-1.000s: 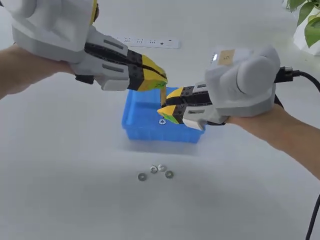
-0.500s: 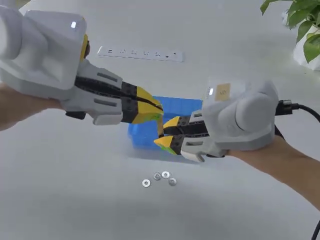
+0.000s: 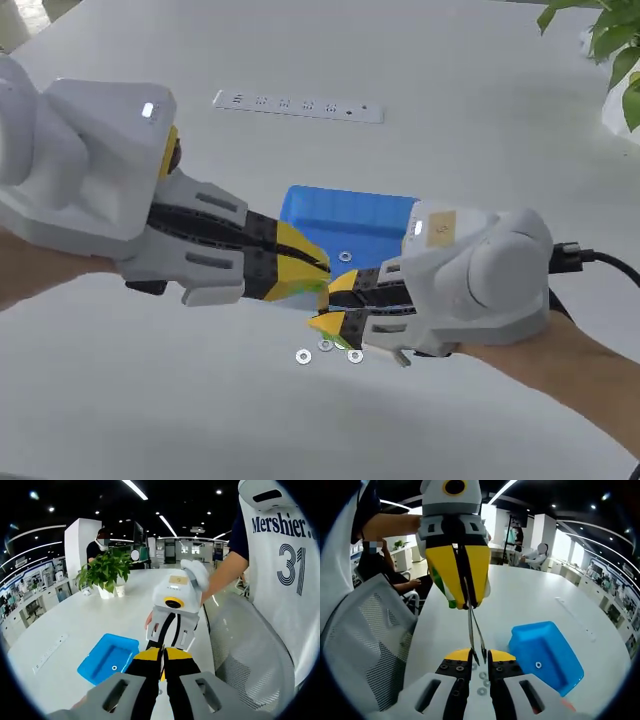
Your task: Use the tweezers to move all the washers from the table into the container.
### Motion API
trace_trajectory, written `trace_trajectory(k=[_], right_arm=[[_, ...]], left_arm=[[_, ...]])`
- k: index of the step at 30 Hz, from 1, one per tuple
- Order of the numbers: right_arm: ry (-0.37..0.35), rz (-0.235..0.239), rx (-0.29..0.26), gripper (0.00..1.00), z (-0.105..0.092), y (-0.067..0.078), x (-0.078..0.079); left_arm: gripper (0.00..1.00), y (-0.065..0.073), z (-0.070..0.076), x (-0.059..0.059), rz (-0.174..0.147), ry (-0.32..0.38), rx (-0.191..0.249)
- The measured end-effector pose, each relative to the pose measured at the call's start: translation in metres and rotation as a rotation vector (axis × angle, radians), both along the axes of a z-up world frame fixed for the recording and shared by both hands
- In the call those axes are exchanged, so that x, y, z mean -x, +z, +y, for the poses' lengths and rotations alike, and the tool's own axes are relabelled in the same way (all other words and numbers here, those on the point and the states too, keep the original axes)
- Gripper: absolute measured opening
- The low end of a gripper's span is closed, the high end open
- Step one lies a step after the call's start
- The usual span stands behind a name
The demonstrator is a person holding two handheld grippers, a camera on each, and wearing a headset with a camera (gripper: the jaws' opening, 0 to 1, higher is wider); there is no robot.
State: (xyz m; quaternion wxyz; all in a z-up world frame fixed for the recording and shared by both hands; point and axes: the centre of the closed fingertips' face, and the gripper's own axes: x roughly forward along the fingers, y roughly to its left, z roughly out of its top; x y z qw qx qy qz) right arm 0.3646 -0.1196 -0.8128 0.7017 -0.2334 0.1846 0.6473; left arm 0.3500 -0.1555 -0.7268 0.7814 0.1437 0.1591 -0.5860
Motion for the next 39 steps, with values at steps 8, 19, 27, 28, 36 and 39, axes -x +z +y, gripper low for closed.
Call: trace_trajectory(k=[8,19,27,28,36,39], right_arm=[[0.015,0.030,0.011,0.13,0.005,-0.014,0.012],[0.027,0.064,0.020,0.13,0.012,-0.026,0.014],[0.016,0.080,0.035,0.13,0.010,-0.035,0.010],[0.015,0.087,0.037,0.13,0.010,-0.036,0.010],[0.021,0.097,0.046,0.13,0.011,-0.042,0.013],[0.021,0.101,0.046,0.13,0.012,-0.043,0.012]], left_arm=[[0.05,-0.012,0.009,0.008,0.018,0.028,0.010],[0.05,-0.023,0.022,0.004,0.042,0.059,0.019],[0.05,-0.030,0.021,-0.001,0.063,0.060,0.023],[0.05,-0.031,0.021,-0.001,0.068,0.059,0.024],[0.05,-0.036,0.021,0.000,0.064,0.059,0.011],[0.05,-0.037,0.022,0.000,0.063,0.061,0.011]])
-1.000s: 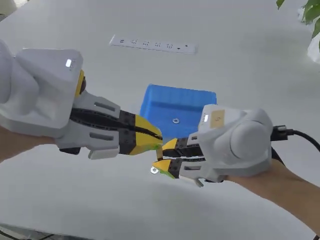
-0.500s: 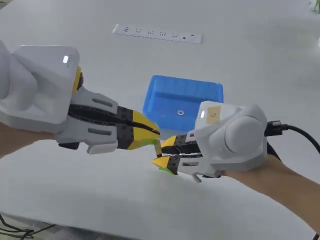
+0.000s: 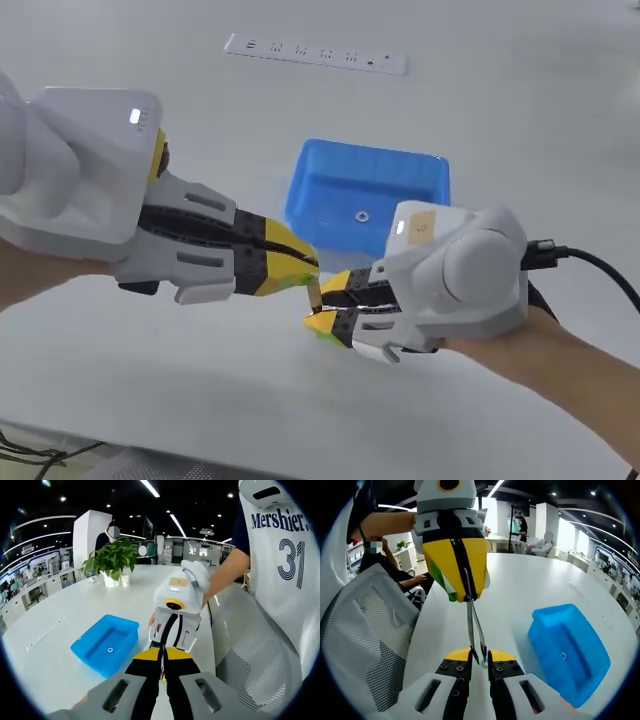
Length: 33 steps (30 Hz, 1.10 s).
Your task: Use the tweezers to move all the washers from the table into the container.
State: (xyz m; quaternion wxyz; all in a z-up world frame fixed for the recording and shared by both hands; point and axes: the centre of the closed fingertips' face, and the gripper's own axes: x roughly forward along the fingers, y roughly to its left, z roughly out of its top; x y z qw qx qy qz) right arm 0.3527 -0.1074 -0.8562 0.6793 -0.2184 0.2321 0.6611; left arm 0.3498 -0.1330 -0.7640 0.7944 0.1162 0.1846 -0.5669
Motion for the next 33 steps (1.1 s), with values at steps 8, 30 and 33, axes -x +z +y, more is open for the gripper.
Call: trace_trajectory(k=[8,30,33], right_arm=[[0.002,0.006,0.012,0.13,0.000,-0.005,0.000],[0.005,0.019,0.024,0.13,0.001,-0.014,0.000],[0.003,0.019,0.019,0.13,0.002,-0.012,-0.001]], left_arm=[[0.05,-0.005,0.001,0.001,0.002,0.007,-0.004],[0.05,-0.014,0.001,-0.003,-0.001,-0.001,-0.025],[0.05,-0.012,0.001,-0.004,-0.008,-0.002,-0.022]])
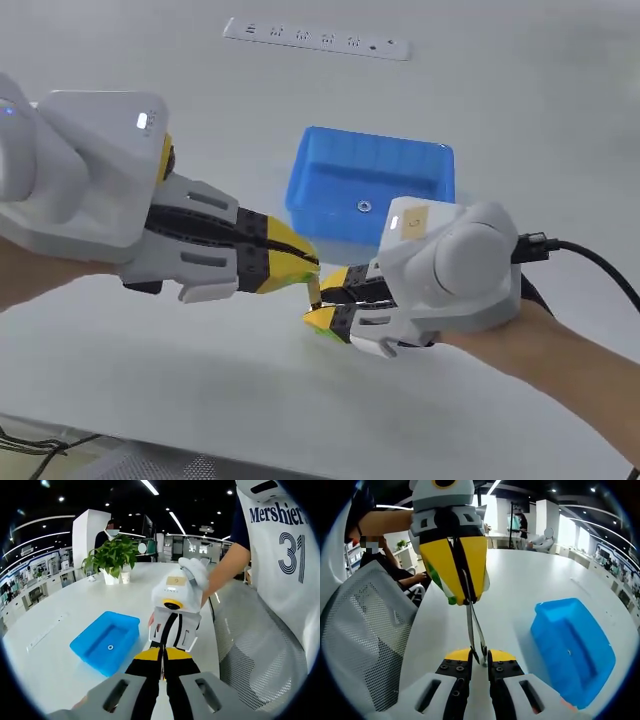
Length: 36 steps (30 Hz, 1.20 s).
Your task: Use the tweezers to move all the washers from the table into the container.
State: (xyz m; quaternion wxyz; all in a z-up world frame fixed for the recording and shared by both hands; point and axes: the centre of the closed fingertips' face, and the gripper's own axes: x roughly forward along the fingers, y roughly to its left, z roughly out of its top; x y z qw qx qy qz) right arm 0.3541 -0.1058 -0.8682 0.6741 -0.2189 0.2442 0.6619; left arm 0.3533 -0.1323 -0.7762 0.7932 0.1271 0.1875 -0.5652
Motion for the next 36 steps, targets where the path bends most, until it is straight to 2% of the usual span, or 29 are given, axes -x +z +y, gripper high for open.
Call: trace_trajectory(k=[7,21,30,36], right_arm=[[-0.001,0.001,0.006,0.13,-0.0011,-0.0022,-0.0017],[0.001,0.008,0.008,0.13,-0.0014,-0.0038,0.0002],[-0.002,0.030,0.013,0.11,-0.0008,-0.0049,0.0018],[0.007,0.030,0.024,0.11,-0.0022,-0.0048,0.0040]], left_arm=[[0.05,-0.0024,0.0003,-0.0019,0.012,0.004,0.005],[0.05,-0.0040,-0.0021,0.0000,0.008,-0.002,0.002],[0.05,-0.0040,-0.0002,0.0008,0.030,0.002,0.007],[0.05,-0.0040,-0.0007,0.0016,0.028,-0.007,-0.011]])
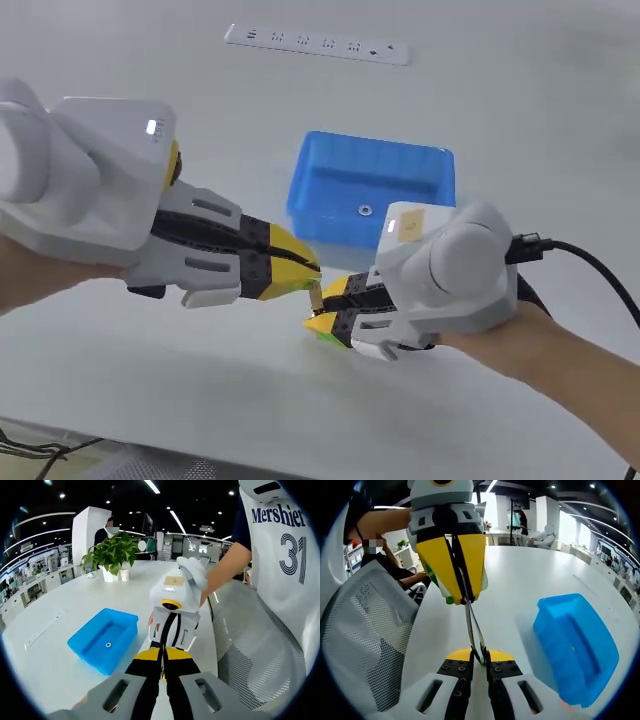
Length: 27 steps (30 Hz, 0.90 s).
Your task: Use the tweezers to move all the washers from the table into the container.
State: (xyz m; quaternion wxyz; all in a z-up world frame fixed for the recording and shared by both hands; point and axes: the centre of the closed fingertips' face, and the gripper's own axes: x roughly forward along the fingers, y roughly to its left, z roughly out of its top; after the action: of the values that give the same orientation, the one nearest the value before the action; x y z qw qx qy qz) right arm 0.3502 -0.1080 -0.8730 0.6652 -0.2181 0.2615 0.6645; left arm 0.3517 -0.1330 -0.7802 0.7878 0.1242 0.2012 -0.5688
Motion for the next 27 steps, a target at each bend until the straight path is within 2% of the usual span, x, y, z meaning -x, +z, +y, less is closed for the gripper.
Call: trace_trajectory(k=[3,10,21,27], right_arm=[[-0.006,0.004,-0.009,0.11,-0.002,0.003,0.000],[-0.021,-0.007,-0.027,0.11,-0.005,0.014,-0.003],[-0.063,-0.052,-0.082,0.11,-0.010,0.046,-0.013],[-0.070,-0.096,-0.079,0.10,-0.013,0.059,-0.022]], left_arm=[[0.05,0.003,0.000,-0.001,0.006,0.000,0.000],[0.05,0.013,-0.004,-0.003,-0.006,-0.008,0.001],[0.05,0.044,-0.012,-0.009,-0.076,-0.055,0.000],[0.05,0.058,-0.015,-0.016,-0.111,-0.072,0.005]])
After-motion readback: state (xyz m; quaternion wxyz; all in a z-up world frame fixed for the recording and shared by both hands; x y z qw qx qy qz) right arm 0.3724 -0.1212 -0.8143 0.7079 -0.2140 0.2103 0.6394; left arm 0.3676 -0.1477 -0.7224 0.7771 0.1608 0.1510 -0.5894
